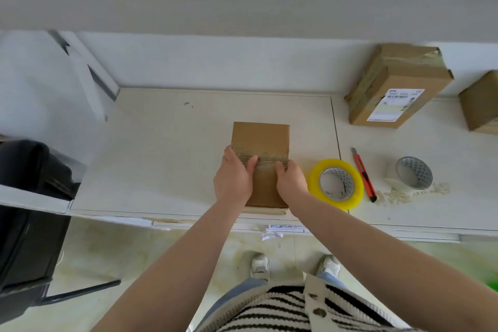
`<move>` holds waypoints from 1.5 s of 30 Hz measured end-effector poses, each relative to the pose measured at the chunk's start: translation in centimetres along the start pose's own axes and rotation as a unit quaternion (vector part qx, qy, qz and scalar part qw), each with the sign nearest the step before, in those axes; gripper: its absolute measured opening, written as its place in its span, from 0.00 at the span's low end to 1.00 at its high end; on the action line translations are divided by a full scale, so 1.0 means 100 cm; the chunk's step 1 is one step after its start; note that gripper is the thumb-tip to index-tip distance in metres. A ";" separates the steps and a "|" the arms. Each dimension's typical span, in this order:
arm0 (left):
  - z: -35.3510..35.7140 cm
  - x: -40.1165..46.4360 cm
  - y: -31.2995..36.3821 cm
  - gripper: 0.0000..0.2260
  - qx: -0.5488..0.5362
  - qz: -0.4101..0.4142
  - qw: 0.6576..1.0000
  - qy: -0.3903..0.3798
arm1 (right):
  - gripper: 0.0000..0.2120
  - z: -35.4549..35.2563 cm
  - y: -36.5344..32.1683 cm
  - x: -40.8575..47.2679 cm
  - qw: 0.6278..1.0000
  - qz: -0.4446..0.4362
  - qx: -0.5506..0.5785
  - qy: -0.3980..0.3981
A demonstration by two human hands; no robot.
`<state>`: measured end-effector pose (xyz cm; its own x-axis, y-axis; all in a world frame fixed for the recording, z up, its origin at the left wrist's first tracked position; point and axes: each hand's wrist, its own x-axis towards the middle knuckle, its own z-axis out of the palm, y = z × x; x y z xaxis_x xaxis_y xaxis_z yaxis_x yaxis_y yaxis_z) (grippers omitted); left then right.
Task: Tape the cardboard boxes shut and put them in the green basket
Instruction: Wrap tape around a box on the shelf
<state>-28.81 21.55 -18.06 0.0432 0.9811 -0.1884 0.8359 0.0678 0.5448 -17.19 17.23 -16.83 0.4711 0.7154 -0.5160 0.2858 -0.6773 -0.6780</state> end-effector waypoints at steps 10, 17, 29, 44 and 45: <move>0.023 0.003 0.032 0.31 0.227 0.145 0.963 0.011 | 0.14 -0.004 0.010 -0.001 0.998 -0.058 0.025 -0.010; 0.014 0.013 0.030 0.32 0.180 0.136 0.973 -0.050 | 0.13 -0.015 0.007 -0.007 0.984 -0.010 0.159 -0.074; -0.027 0.003 0.042 0.54 -0.434 -0.160 0.853 -0.242 | 0.07 -0.045 -0.012 -0.003 0.973 -0.006 0.225 -0.061; -0.043 0.002 0.001 0.25 -0.648 -0.078 0.656 -0.380 | 0.38 -0.085 -0.008 -0.014 0.967 0.008 0.222 -0.128; -0.040 0.001 0.005 0.25 -0.648 -0.061 0.644 -0.402 | 0.38 -0.092 -0.006 -0.017 0.956 0.028 0.243 -0.161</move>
<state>-30.57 22.38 -14.50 0.7256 0.5787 -0.3723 -0.2769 0.7409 0.6119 -10.42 14.82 -10.75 0.1710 0.7490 -0.6401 -0.1913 -0.6121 -0.7673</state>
